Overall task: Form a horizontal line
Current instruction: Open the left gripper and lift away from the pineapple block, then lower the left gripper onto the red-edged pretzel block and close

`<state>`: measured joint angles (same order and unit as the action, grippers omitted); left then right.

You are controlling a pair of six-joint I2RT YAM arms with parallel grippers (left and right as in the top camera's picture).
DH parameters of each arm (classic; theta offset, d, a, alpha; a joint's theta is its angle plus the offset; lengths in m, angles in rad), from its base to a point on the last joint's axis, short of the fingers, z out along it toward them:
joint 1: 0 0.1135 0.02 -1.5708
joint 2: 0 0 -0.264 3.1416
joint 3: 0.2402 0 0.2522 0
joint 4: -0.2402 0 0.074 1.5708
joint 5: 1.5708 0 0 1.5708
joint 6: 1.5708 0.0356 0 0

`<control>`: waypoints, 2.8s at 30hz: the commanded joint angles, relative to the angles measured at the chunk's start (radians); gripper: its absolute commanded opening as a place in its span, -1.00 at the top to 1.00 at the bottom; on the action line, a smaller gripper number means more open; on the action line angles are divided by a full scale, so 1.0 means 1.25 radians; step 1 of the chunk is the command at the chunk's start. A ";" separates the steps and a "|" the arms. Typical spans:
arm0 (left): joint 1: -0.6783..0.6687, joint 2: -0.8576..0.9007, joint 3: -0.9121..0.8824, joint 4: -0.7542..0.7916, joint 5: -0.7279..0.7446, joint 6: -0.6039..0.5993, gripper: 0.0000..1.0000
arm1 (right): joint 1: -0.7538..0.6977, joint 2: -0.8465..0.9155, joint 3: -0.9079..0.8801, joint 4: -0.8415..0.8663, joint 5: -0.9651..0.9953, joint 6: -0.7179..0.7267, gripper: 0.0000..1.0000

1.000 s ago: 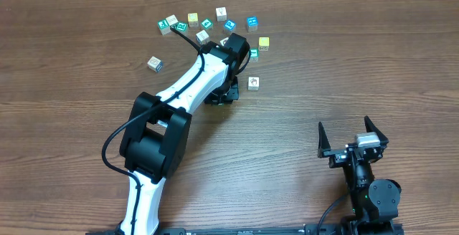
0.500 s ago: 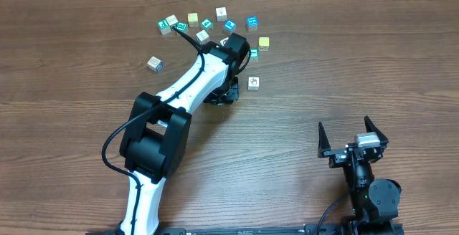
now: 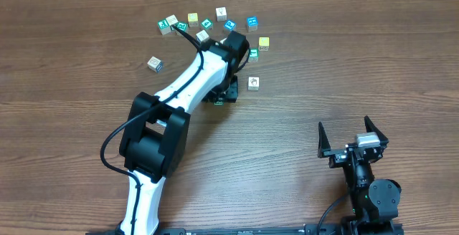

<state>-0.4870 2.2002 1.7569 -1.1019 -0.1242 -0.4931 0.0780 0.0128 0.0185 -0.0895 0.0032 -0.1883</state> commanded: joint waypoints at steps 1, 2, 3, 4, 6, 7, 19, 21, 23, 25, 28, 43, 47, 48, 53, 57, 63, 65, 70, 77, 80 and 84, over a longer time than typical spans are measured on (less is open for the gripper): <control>0.040 -0.001 0.146 -0.048 -0.005 0.016 -0.22 | -0.005 -0.008 -0.009 0.004 -0.004 -0.003 -1.00; 0.047 -0.001 0.179 -0.064 -0.004 0.018 -0.27 | -0.005 -0.008 -0.009 0.004 -0.004 -0.003 -1.00; 0.055 -0.001 0.221 -0.086 -0.002 0.018 -0.39 | -0.005 -0.008 -0.009 0.004 -0.004 -0.003 -1.00; 0.063 -0.001 0.270 -0.107 0.003 0.021 -0.51 | -0.005 -0.008 -0.009 0.004 -0.004 -0.003 -1.00; 0.079 -0.001 0.357 -0.135 0.029 0.047 -1.00 | -0.005 -0.008 -0.009 0.004 -0.004 -0.003 -1.00; 0.086 -0.001 0.393 -0.143 0.042 0.066 -1.00 | -0.005 -0.008 -0.009 0.004 -0.004 -0.002 -1.00; 0.184 0.003 0.518 -0.146 0.016 0.125 -1.00 | -0.005 -0.008 -0.009 0.004 -0.004 -0.002 -1.00; 0.205 0.003 0.518 -0.157 0.007 0.125 -0.99 | -0.005 -0.008 -0.009 0.004 -0.004 -0.003 -1.00; 0.226 0.003 0.518 -0.172 0.007 0.122 -1.00 | -0.005 -0.008 -0.009 0.004 -0.004 -0.002 -1.00; 0.250 0.003 0.517 -0.200 0.008 0.117 -1.00 | -0.005 -0.008 -0.009 0.004 -0.004 -0.003 -1.00; 0.287 0.003 0.517 -0.253 0.008 0.084 -1.00 | -0.005 -0.008 -0.009 0.004 -0.004 -0.002 -1.00; 0.371 0.003 0.319 -0.132 0.018 -0.076 -0.99 | -0.005 -0.008 -0.009 0.004 -0.004 -0.003 -1.00; 0.368 0.003 0.223 -0.043 0.035 -0.079 -0.99 | -0.005 -0.008 -0.009 0.004 -0.004 -0.002 -1.00; 0.368 0.003 0.204 -0.027 0.038 -0.088 -0.99 | -0.005 -0.008 -0.009 0.004 -0.004 -0.003 -1.00; 0.369 0.003 0.121 0.042 0.037 -0.136 -0.84 | -0.005 -0.008 -0.009 0.004 -0.004 -0.003 -1.00; 0.369 0.003 0.076 0.094 0.037 -0.142 -0.74 | -0.005 -0.008 -0.009 0.004 -0.004 -0.002 -1.00; 0.369 0.003 0.049 0.142 0.037 -0.148 -0.38 | -0.005 -0.008 -0.009 0.004 -0.004 -0.003 -1.00; 0.369 0.003 0.049 0.148 0.037 -0.148 -0.29 | -0.005 -0.008 -0.009 0.004 -0.004 -0.003 -1.00; 0.367 0.004 0.049 0.172 0.037 -0.148 -0.15 | -0.005 -0.008 -0.009 0.004 -0.004 -0.003 -1.00; 0.367 0.004 0.038 0.174 0.037 -0.148 -0.21 | -0.005 -0.008 -0.009 0.004 -0.004 -0.002 -1.00; 0.368 0.004 0.027 0.180 0.037 -0.150 -0.25 | -0.005 -0.008 -0.009 0.004 -0.004 -0.002 -1.00; 0.368 0.004 0.011 0.198 0.037 -0.151 -0.26 | -0.005 -0.008 -0.009 0.004 -0.004 -0.002 -1.00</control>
<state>-0.0246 2.2089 1.7916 -0.8680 -0.0826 -0.6640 0.0780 0.0128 0.0185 -0.0902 0.0032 -0.1883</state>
